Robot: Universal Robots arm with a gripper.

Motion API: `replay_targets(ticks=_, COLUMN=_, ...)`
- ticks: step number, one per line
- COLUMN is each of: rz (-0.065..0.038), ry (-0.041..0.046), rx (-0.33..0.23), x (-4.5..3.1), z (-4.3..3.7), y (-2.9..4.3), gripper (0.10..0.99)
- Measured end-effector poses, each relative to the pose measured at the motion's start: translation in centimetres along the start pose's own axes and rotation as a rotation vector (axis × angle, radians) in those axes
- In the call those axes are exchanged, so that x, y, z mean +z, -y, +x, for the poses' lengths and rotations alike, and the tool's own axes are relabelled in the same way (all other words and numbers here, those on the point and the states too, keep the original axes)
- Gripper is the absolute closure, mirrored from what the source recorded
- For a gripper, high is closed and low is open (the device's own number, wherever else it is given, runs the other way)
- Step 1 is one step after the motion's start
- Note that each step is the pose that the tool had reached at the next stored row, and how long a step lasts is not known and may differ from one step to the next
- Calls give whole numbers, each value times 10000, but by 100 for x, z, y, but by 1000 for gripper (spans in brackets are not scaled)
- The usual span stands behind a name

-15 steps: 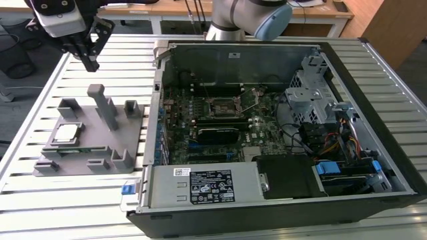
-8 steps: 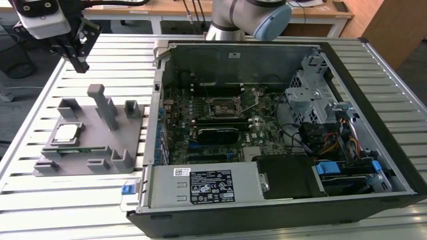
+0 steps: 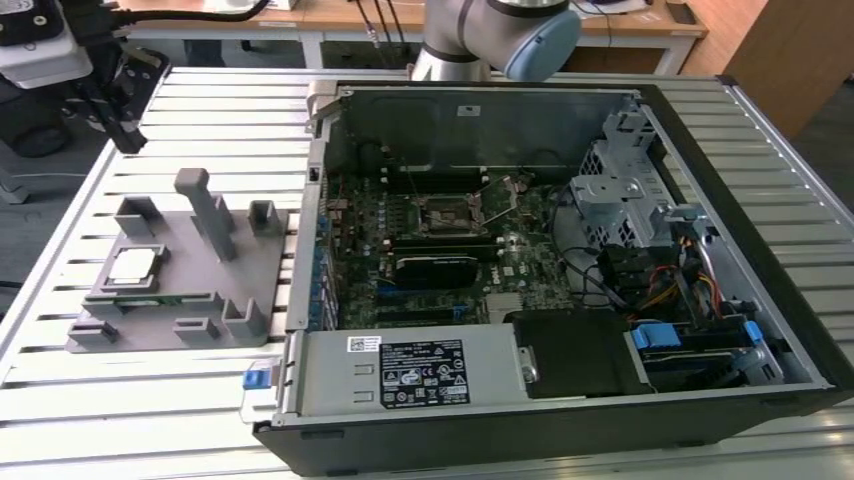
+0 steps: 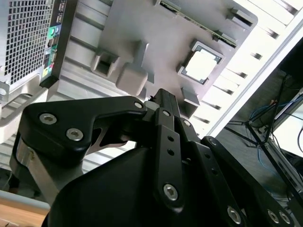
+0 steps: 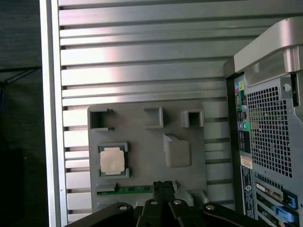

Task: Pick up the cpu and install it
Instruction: 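Reach for the cpu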

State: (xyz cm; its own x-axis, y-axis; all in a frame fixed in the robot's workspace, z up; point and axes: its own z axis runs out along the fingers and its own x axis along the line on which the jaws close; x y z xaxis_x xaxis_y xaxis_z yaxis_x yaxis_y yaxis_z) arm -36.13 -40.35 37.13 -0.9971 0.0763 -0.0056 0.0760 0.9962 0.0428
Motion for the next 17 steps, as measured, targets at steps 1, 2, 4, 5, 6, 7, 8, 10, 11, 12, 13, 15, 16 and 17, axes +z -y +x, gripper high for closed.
replay_targets(ticks=1, rz=0, ry=-1, rx=-1, x=4, z=39, y=8, gripper=980)
replay_targets(ticks=2, rz=1, ry=-3, rx=-2, x=8, z=84, y=15, gripper=980)
replay_targets(ticks=4, rz=1, ry=-4, rx=0, x=16, z=174, y=26, gripper=980)
replay_targets(ticks=5, rz=2, ry=-6, rx=1, x=19, z=219, y=30, gripper=980)
replay_targets(ticks=6, rz=3, ry=-8, rx=1, x=20, z=263, y=34, gripper=980)
replay_targets(ticks=7, rz=3, ry=-10, rx=0, x=22, z=308, y=38, gripper=980)
replay_targets(ticks=8, rz=2, ry=-9, rx=0, x=26, z=355, y=42, gripper=980)
replay_targets(ticks=10, rz=3, ry=-11, rx=-1, x=30, z=436, y=48, gripper=980)
replay_targets(ticks=11, rz=2, ry=-12, rx=0, x=32, z=475, y=51, gripper=980)
replay_targets(ticks=12, rz=1, ry=-10, rx=1, x=34, z=514, y=54, gripper=980)
replay_targets(ticks=13, rz=2, ry=-11, rx=1, x=36, z=550, y=57, gripper=980)
replay_targets(ticks=15, rz=3, ry=-12, rx=0, x=39, z=630, y=63, gripper=980)
replay_targets(ticks=16, rz=2, ry=-11, rx=0, x=41, z=667, y=66, gripper=980)
replay_targets(ticks=17, rz=2, ry=-11, rx=0, x=43, z=704, y=69, gripper=980)
